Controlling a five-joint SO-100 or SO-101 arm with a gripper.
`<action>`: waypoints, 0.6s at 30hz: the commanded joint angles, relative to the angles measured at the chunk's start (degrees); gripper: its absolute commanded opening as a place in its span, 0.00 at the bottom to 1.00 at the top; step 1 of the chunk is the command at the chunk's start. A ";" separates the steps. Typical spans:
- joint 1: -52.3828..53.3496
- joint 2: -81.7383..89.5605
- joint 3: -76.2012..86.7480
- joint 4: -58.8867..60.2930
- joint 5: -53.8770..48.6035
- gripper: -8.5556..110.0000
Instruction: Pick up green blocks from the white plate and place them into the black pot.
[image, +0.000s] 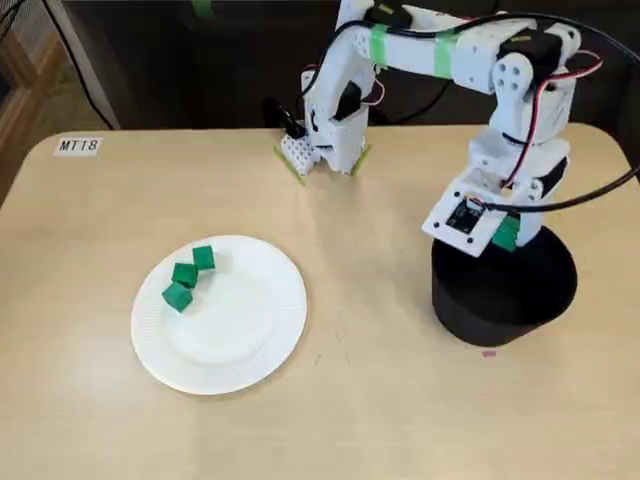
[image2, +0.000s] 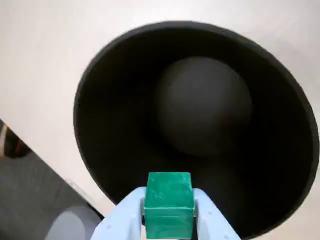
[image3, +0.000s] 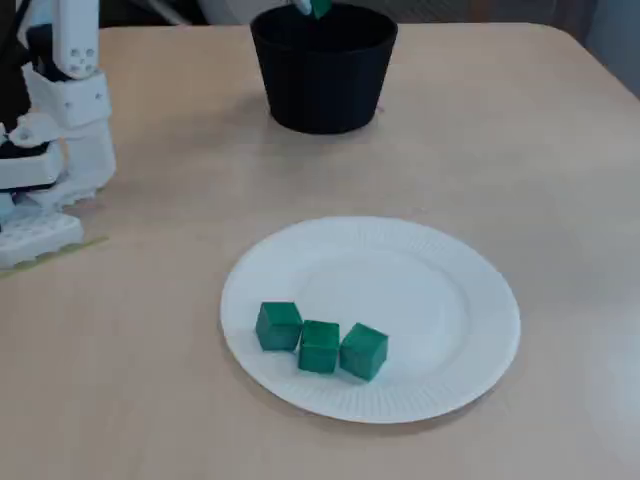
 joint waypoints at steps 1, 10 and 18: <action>1.93 1.93 -0.44 -1.58 -1.58 0.22; 7.21 5.54 0.00 -0.18 0.18 0.31; 15.29 12.92 0.09 1.41 1.23 0.05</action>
